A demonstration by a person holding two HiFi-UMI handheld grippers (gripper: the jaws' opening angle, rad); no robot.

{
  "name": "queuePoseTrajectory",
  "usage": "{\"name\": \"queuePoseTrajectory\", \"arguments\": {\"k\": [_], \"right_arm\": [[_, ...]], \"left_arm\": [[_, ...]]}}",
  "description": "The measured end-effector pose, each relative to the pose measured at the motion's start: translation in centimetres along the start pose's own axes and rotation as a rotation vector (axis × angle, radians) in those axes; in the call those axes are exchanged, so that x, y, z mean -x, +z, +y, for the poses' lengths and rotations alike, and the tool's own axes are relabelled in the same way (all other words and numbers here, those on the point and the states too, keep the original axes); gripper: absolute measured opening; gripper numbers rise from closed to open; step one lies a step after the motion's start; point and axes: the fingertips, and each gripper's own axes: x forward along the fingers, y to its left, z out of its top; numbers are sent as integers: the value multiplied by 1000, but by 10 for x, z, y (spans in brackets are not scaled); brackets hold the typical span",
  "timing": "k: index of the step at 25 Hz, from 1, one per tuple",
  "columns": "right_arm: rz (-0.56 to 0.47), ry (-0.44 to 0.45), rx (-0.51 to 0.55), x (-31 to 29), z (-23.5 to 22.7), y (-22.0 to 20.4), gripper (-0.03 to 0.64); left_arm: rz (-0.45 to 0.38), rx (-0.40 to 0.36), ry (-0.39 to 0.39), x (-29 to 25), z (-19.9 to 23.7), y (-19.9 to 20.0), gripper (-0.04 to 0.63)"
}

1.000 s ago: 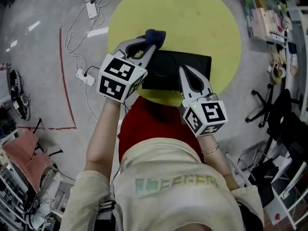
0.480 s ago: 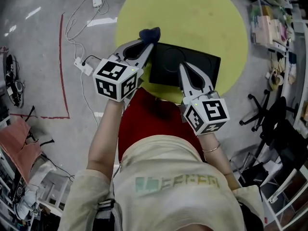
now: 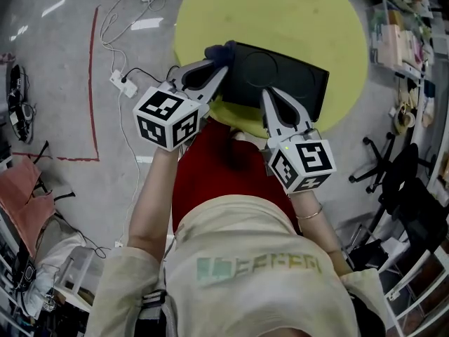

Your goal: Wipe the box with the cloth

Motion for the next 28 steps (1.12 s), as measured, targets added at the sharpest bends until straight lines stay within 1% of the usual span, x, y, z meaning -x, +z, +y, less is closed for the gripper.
{"name": "queuePoseTrajectory", "arguments": {"k": [7,14,19,21,25,28], "right_arm": [[-5,5,14,30,10,-16,37],[-22,4,28,69,18,-32,38],[-44,-4,27,97,18,-40,38],[-54,-9,24,110,18,-42,37],[-77,-22,15,137,11,-48,38],[-85,-33,3,156,2,-57,38]], "left_arm": [[-7,21,16,25,-26,-25,61],[-2,7,30,46,-56,-48,61],[-8,-8,44,55,-79,-57,61],[-11,-23,85,60,-86,-58,61],[8,-78,210,72,-97,-61,61],[25,-100,270,74,-105,-68,61]]}}
